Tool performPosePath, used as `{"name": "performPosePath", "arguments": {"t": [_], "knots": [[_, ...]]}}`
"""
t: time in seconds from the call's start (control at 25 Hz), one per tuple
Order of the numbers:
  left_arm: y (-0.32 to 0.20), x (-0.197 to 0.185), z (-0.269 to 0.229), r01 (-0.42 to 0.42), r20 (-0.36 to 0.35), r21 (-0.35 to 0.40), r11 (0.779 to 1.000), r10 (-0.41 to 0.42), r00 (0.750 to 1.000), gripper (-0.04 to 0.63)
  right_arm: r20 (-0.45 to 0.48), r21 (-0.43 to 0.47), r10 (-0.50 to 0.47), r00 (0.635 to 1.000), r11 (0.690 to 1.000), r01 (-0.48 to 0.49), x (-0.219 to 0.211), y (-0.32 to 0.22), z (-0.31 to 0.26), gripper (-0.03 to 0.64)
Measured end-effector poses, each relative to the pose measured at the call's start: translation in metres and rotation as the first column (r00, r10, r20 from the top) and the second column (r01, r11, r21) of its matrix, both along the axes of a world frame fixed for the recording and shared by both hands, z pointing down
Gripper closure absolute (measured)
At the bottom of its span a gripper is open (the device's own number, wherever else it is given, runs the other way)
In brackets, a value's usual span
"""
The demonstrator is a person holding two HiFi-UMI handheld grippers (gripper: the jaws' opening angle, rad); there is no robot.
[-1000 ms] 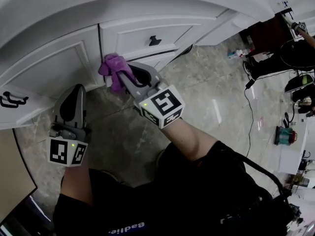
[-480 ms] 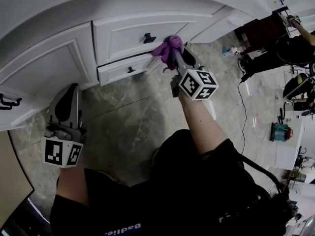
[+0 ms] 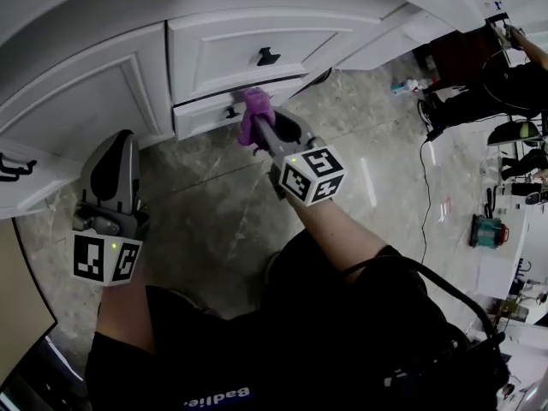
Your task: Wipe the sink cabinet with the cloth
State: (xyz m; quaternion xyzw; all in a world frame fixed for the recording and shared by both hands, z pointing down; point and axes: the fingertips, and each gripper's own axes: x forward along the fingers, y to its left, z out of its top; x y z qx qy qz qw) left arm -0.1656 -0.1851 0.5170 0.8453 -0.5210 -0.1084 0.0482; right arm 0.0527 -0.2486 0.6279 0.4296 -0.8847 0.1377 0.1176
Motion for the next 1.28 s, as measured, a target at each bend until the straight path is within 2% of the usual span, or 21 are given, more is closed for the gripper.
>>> {"name": "performPosePath", "arguments": {"t": [0.08,0.2,0.36,0.48,0.76,0.96,1.16,1.28], "knots": [[0.002,0.000,-0.001,0.003,0.000,0.006,1.000,-0.003,1.000,0.592,-0.008,-0.020,-0.094,0.996,0.995,0.094,-0.040,0.015,0.012,0.558],[0.004,-0.001,-0.004,0.006,0.006,0.018,1.000,-0.006,1.000,0.592,-0.010,-0.031,-0.175,0.985,0.984,0.175,-0.083,0.027,0.024,0.559],[0.006,-0.002,-0.002,0.004,0.012,0.016,1.000,-0.004,1.000,0.592,-0.015,-0.045,-0.200,0.980,0.979,0.199,-0.115,0.024,0.042,0.558],[0.007,-0.001,-0.003,0.004,0.012,0.019,1.000,-0.004,1.000,0.592,-0.029,-0.047,-0.178,0.984,0.983,0.176,-0.113,0.015,0.052,0.558],[0.009,0.002,-0.006,-0.004,0.014,0.022,1.000,0.003,1.000,0.592,-0.118,-0.008,-0.091,0.989,0.996,0.091,-0.042,-0.012,0.048,0.558],[0.009,0.009,-0.002,-0.018,0.026,0.014,1.000,0.017,0.999,0.592,-0.140,-0.001,0.026,0.990,1.000,-0.027,0.022,-0.033,0.046,0.558],[0.008,0.014,0.002,-0.029,0.035,0.004,1.000,0.028,0.999,0.592,-0.121,-0.025,0.195,0.973,0.980,-0.199,0.094,-0.056,0.050,0.558],[0.007,0.014,0.004,-0.027,0.036,-0.003,1.000,0.027,0.999,0.592,-0.130,-0.045,0.235,0.963,0.969,-0.243,0.112,-0.057,0.057,0.558]]}}
